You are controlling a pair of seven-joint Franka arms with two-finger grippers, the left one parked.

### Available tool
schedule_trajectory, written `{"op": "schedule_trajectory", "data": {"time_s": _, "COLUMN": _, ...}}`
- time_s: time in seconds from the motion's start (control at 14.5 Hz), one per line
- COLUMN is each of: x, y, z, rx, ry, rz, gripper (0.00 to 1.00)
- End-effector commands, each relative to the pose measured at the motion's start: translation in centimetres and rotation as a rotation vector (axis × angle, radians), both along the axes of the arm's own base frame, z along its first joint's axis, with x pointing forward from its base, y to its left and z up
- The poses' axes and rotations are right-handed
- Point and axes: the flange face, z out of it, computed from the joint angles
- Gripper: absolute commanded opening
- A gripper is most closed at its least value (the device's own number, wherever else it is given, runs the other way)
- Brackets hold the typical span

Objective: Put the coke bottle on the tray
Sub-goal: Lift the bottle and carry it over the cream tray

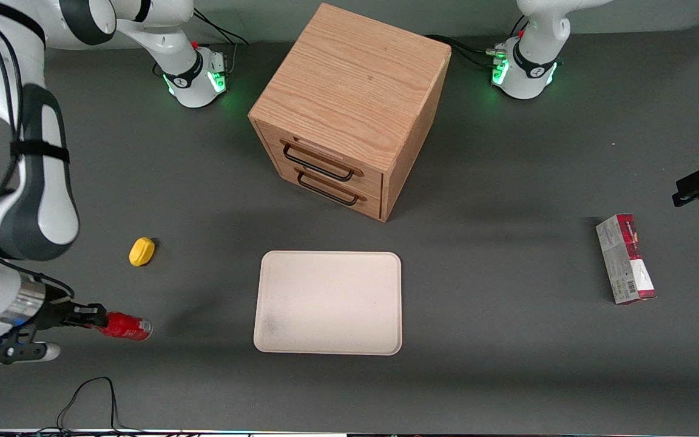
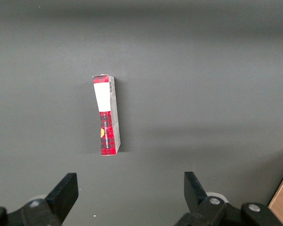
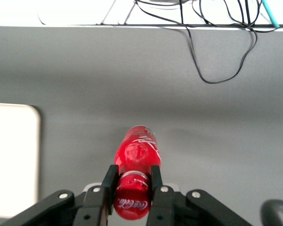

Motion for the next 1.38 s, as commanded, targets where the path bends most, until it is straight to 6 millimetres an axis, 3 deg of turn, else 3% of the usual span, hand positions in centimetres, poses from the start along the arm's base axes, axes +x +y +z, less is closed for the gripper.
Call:
{"op": "schedule_trajectory", "data": {"time_s": 0.0, "x": -1.6, "y": 6.0, "z": 6.5, "rx": -0.028, "ry": 0.010, "rz": -0.085, "gripper": 0.00}}
{"op": "schedule_trajectory", "data": {"time_s": 0.14, "x": -2.9, "y": 10.8, "z": 8.4, "rx": -0.039, "ry": 0.017, "rz": -0.121, "gripper": 0.00}}
{"op": "schedule_trajectory", "data": {"time_s": 0.34, "x": -4.3, "y": 17.9, "z": 9.5, "rx": -0.019, "ry": -0.016, "rz": -0.211, "gripper": 0.00}}
{"op": "schedule_trajectory", "data": {"time_s": 0.55, "x": -4.6, "y": 22.3, "z": 7.8, "rx": 0.004, "ry": -0.048, "rz": -0.217, "gripper": 0.00}}
{"op": "schedule_trajectory", "data": {"time_s": 0.76, "x": -4.8, "y": 26.3, "z": 3.6, "rx": 0.042, "ry": -0.079, "rz": -0.220, "gripper": 0.00}}
{"op": "schedule_trajectory", "data": {"time_s": 1.03, "x": -4.2, "y": 29.6, "z": -4.4, "rx": 0.078, "ry": -0.083, "rz": -0.175, "gripper": 0.00}}
{"op": "schedule_trajectory", "data": {"time_s": 1.31, "x": -3.8, "y": 29.9, "z": -9.9, "rx": -0.005, "ry": -0.089, "rz": -0.116, "gripper": 0.00}}
